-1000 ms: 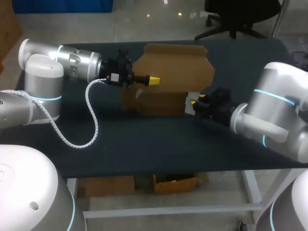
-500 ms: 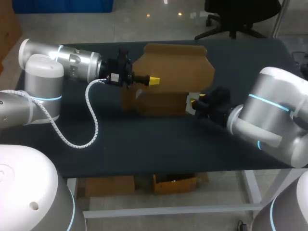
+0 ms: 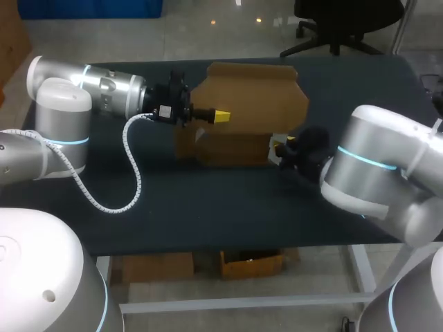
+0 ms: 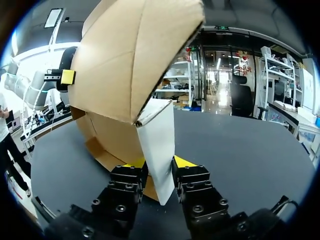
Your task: Assemble the packaging by folding the flat box into shape, placing the metal phone stand inside, and closing the box properly
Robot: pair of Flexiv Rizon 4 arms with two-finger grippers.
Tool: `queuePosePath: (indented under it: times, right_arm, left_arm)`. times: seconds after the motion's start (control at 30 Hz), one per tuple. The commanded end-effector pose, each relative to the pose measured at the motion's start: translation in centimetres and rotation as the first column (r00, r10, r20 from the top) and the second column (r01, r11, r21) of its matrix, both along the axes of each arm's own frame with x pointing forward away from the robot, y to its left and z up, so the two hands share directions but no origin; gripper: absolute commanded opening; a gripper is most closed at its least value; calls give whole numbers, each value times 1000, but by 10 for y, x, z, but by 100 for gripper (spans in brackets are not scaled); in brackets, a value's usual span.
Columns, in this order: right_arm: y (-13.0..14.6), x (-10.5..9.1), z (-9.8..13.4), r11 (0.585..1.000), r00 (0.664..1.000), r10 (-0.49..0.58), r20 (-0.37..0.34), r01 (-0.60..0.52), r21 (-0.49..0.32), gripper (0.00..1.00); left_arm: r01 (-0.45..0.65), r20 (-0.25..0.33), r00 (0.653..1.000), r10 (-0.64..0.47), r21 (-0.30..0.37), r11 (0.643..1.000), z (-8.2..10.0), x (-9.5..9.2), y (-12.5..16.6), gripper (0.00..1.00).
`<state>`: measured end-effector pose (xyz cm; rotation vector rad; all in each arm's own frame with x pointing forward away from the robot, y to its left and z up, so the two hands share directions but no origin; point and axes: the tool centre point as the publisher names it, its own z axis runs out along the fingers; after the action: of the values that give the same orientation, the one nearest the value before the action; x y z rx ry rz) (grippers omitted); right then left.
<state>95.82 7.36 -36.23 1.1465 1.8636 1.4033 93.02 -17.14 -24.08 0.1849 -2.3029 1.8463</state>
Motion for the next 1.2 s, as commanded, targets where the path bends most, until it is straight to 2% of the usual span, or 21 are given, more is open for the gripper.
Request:
queuePosePath:
  times: [0.03,0.27,0.37,0.4,0.5,0.7,0.9,1.2]
  right_arm:
    - [7,1,-1,979,980,-198,23,199,-46,29]
    - [7,1,-3,964,965,-262,-6,262,-41,24]
    - [7,0,-4,958,959,-283,-12,282,-53,13]
    - [7,0,-5,955,956,-292,-14,291,-60,13]
    - [7,0,-6,952,953,-303,-21,302,-57,12]
    - [7,0,-6,944,944,-327,-34,325,-57,18]
    - [9,1,-4,940,940,-339,-42,336,-67,18]
    - [11,2,-3,935,935,-351,-45,346,-80,1]
  left_arm:
    - [4,-1,1000,-4,0,1000,-2,0,0,0]
    - [4,-1,1000,-4,0,1000,-2,0,0,0]
    - [4,-1,1000,-4,0,1000,-2,0,0,0]
    - [4,-1,1000,-4,0,1000,-2,0,0,0]
    - [4,-1,1000,-4,0,1000,-2,0,0,0]
    - [4,-1,1000,-4,0,1000,-2,0,0,0]
    - [4,-1,1000,-4,0,1000,-2,0,0,0]
    - [4,-1,1000,-4,0,1000,-2,0,0,0]
